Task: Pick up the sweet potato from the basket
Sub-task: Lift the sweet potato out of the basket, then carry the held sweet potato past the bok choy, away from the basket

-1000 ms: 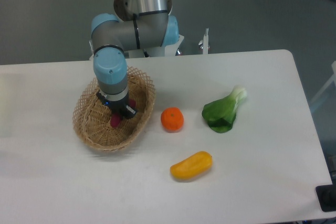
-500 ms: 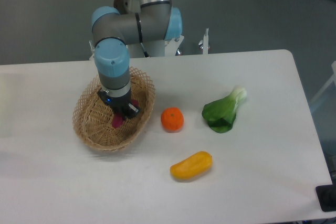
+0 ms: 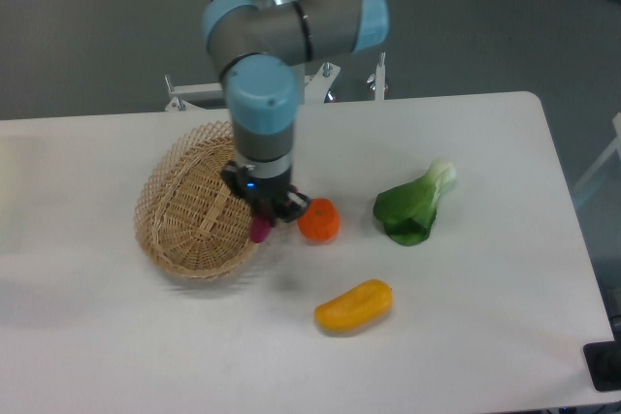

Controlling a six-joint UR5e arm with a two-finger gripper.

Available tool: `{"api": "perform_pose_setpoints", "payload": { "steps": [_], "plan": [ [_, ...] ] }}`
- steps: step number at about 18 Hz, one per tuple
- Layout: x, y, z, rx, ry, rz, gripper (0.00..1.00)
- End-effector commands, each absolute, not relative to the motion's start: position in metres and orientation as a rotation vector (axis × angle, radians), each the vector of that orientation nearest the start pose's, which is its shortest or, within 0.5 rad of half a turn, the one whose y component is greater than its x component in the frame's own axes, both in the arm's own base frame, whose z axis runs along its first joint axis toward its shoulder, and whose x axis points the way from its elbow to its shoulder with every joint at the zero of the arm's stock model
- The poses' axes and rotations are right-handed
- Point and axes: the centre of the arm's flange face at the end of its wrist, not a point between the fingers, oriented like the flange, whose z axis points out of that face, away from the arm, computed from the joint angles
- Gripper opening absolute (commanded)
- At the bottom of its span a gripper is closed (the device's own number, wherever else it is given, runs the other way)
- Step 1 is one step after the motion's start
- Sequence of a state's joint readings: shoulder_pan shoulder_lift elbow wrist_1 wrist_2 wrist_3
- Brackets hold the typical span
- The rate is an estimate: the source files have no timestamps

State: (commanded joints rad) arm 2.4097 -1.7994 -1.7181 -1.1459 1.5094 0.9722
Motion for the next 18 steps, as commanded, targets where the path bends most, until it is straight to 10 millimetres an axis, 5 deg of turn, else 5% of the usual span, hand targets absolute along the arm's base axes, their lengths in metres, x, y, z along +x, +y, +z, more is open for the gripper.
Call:
{"api": "perform_pose_setpoints", "payload": {
  "steps": [5, 13, 18],
  "plan": [
    [-0.389, 0.455, 0.357, -3.033, 0.228, 0.068, 0.17],
    [-0.456, 0.420, 0.355, -3.029, 0.319, 0.100, 0.18],
    [-0.506, 0.415, 0.352, -3.025, 0.366, 0.130, 0.18]
  ]
}}
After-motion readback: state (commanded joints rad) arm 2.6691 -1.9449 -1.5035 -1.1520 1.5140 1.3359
